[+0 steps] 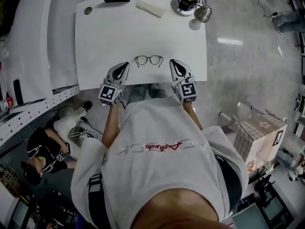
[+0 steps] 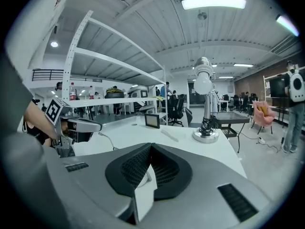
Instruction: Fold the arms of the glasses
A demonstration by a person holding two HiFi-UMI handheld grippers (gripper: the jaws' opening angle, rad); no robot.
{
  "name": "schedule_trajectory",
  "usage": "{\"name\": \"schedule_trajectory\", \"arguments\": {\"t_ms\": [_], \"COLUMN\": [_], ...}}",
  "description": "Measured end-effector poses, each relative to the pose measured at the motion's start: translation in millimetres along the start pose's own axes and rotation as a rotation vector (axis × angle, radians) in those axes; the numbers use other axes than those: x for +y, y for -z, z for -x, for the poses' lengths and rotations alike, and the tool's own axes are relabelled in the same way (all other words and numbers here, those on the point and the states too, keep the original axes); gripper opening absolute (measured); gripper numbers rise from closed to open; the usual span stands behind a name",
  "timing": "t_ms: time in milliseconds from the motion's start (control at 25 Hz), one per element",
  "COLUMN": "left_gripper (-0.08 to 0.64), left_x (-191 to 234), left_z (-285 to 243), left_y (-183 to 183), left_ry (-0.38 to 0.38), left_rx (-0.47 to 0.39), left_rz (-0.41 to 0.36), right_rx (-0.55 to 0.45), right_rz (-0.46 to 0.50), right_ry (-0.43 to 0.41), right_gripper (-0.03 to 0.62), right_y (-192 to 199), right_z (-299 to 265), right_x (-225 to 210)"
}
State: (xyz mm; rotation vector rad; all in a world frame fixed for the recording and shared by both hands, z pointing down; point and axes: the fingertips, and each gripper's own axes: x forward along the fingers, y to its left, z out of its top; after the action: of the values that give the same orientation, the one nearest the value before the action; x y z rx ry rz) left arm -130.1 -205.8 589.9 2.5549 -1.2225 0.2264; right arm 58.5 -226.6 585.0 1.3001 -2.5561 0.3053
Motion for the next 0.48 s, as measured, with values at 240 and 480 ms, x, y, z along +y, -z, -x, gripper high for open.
{"name": "schedule_trajectory", "arguments": {"t_ms": [240,480], "left_gripper": [0.003,0.005], "left_x": [-2,4], "left_z": [-1,-8], "left_y": [28,46], "left_ry": [0.031,0.078], "left_rx": [0.062,0.123], "left_rz": [0.021,-0.034], "right_rx": [0.054,0.112], "right_rz": [-0.043,-0.017], "right_ry": [0.002,-0.085], "right_gripper": [0.031,0.032], "right_y": [29,52], "right_z": [8,-1], "right_x": [5,12]}}
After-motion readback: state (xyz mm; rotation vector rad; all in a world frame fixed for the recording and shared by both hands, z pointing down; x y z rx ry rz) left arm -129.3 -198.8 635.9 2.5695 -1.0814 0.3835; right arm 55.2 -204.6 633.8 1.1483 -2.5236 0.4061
